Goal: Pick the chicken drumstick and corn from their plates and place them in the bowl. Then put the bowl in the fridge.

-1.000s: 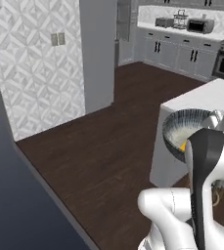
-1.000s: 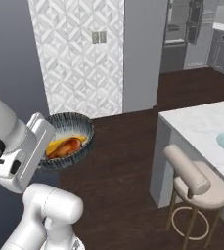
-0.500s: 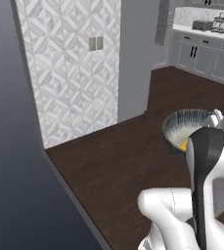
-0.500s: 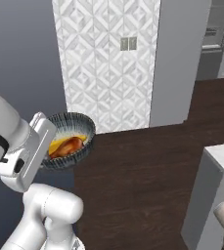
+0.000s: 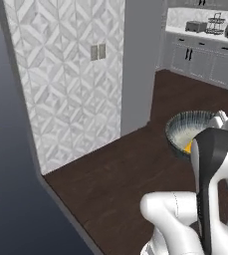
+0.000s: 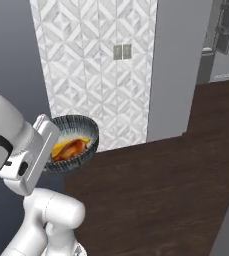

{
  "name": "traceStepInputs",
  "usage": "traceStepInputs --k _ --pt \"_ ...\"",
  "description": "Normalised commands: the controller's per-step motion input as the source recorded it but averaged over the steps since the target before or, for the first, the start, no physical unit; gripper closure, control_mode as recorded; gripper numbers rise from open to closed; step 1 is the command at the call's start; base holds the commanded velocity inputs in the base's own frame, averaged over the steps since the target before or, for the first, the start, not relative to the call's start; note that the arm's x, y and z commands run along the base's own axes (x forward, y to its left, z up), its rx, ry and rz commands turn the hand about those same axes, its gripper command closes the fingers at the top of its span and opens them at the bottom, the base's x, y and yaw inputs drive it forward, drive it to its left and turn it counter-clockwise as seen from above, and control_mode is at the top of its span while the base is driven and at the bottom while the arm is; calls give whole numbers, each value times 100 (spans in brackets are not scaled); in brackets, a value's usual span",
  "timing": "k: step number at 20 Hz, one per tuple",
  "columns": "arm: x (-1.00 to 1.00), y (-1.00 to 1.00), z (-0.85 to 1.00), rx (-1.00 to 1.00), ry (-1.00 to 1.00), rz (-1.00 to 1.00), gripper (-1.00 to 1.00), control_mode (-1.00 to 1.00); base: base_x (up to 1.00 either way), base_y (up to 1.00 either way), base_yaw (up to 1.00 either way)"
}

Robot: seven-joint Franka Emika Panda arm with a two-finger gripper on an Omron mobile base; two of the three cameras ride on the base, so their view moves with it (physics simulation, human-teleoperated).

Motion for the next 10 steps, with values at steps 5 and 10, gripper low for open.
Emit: traceStepInputs --k 5,10 --pt "0 0 0 0 0 0 100 100 99 62 -62" --pt "0 0 0 0 0 0 100 100 80 71 -66"
